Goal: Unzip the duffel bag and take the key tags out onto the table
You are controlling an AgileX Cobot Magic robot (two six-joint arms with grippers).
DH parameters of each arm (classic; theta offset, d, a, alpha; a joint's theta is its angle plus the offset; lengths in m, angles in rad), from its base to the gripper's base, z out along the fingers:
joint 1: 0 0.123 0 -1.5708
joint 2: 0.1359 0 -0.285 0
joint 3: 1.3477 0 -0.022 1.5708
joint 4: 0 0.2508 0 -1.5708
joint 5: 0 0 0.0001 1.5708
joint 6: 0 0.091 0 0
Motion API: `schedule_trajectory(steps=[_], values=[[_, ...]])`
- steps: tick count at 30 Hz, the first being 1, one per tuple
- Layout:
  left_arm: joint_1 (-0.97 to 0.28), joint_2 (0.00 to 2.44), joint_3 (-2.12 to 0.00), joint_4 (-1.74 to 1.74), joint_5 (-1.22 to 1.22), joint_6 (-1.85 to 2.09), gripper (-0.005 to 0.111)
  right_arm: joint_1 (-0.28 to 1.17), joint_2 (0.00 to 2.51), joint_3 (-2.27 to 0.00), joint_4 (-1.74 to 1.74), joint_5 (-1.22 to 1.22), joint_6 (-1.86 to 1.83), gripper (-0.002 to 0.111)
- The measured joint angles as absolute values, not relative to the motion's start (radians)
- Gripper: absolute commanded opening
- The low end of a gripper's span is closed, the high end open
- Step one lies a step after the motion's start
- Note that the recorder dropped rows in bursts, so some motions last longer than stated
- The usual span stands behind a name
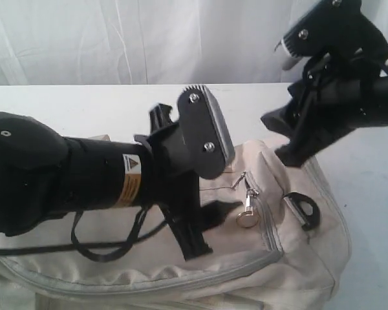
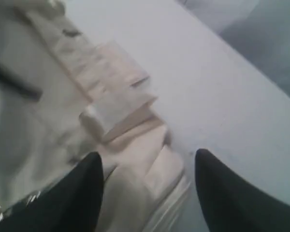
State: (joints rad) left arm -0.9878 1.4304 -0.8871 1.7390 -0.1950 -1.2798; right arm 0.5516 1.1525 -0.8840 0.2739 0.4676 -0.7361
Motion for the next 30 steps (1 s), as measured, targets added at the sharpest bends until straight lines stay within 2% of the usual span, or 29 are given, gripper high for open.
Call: schedule_trajectory(steps=[4,6,10,13,30], values=[[-0.988,1.422,-0.887,1.743,0.185,-1.238,0.079,0.552,1.090,-0.884,0.247,0.806,-0.736,0.054],[-0.980,1.422,-0.887,1.743,0.235,-1.217,0.079,0.552,1.079,-0.884,0.305,0.878,-0.736,0.054],[-0.916,1.471,-0.887,1.743,0.230,-1.206,0.079,0.552,1.077,-0.884,0.515,0.887,-0.736,0.054],[-0.864,1.542,-0.897,1.739,0.152,-1.206,0.079,0.552,1.077,-0.884,0.536,0.903,-0.736,0.054],[-0.862,1.758,-1.089,1.737,-0.068,-1.192,0.079,0.552,1.077,-0.884,0.538,0.913,-0.734,0.054]])
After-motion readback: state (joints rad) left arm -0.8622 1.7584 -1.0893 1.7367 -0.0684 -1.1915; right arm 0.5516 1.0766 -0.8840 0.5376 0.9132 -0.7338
